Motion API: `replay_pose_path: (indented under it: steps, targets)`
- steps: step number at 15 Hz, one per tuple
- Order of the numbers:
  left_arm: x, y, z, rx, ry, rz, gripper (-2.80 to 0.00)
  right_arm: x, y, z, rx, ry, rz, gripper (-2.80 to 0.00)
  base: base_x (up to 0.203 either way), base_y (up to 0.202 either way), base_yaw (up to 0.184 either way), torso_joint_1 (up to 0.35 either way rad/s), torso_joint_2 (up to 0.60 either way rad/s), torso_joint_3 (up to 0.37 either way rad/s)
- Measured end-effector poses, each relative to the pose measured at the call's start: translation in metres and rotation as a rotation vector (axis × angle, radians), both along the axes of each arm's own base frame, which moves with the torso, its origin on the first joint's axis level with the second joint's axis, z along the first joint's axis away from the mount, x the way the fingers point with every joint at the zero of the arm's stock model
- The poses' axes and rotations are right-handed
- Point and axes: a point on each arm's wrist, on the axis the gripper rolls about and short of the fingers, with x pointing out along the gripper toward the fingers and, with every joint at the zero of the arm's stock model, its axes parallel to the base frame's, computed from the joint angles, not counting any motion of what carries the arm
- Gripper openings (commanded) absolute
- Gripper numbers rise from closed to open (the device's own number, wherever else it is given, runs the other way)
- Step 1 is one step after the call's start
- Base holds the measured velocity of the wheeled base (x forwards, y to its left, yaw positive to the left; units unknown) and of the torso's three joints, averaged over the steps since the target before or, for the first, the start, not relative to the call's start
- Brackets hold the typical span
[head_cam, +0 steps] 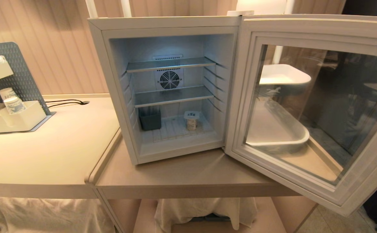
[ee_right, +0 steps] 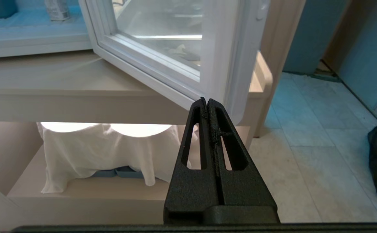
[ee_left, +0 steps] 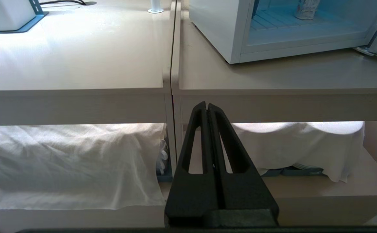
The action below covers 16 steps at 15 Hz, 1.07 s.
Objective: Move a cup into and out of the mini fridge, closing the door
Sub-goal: Close the freezer door
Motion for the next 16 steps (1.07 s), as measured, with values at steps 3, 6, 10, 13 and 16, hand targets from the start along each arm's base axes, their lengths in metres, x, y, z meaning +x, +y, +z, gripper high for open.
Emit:
replay_pose_path:
  steps: [3,6,10,13,16]
  targets:
    - [0.0,0.0,0.0,0.0,0.0,0.001,-2.8,0.0,0.0,-0.0002,0.0,0.002,0.0,-2.8,0.0,0.0,0.0,0.0,0.0,0.0]
    - [0.0,0.0,0.0,0.002,0.0,0.001,-2.8,0.0,0.0,-0.0002,0.0,0.002,-0.001,-2.8,0.0,0.0,0.0,0.0,0.0,0.0]
    - [0.0,0.0,0.0,0.001,0.0,0.001,-2.8,0.0,0.0,-0.0002,0.0,0.002,-0.001,-2.8,0.0,0.0,0.0,0.0,0.0,0.0]
    - [0.0,0.0,0.0,0.001,0.0,0.001,-2.8,0.0,0.0,-0.0002,0.0,0.002,0.001,-2.8,0.001,-0.154,-0.004,0.001,0.0,-0.001]
    - [0.0,0.0,0.0,0.001,0.0,0.001,-2.8,0.0,0.0,0.0,0.0,0.001,0.0,-2.8,0.0,-0.195,-0.002,0.002,0.0,0.004]
